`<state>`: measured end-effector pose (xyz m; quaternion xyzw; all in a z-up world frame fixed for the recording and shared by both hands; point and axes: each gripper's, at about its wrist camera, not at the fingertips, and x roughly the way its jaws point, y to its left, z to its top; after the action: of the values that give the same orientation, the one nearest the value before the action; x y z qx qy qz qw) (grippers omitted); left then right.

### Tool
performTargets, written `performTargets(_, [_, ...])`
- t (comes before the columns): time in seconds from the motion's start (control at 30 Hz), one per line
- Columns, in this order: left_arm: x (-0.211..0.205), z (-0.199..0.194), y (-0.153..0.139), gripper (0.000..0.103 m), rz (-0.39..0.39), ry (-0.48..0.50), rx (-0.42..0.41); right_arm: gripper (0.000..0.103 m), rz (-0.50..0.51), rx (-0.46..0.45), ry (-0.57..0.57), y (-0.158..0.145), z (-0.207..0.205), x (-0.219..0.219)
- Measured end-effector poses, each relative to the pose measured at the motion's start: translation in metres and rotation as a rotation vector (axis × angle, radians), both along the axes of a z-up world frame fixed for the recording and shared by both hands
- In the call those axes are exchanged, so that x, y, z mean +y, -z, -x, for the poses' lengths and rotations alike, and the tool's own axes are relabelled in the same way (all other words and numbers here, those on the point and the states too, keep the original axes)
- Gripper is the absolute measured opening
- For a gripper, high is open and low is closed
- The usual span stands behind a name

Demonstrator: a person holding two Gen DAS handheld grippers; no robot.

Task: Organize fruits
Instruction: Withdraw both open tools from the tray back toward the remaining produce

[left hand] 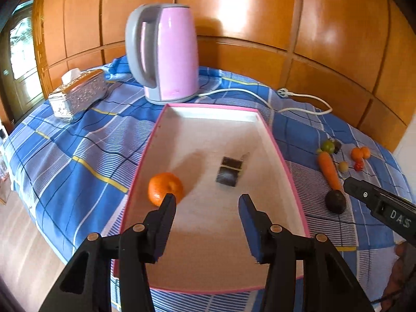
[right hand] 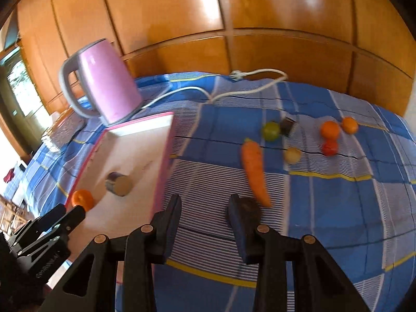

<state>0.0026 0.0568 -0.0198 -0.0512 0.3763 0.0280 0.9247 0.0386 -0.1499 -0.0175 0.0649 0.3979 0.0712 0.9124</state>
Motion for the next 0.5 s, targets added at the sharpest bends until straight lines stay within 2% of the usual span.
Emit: performTargets(0.5, [-0.038,-0.006,-0.002,0.051,-0.015,0.114,0.009,0.038,-0.002,0.045,0.214,0.02,0.008,-0.08])
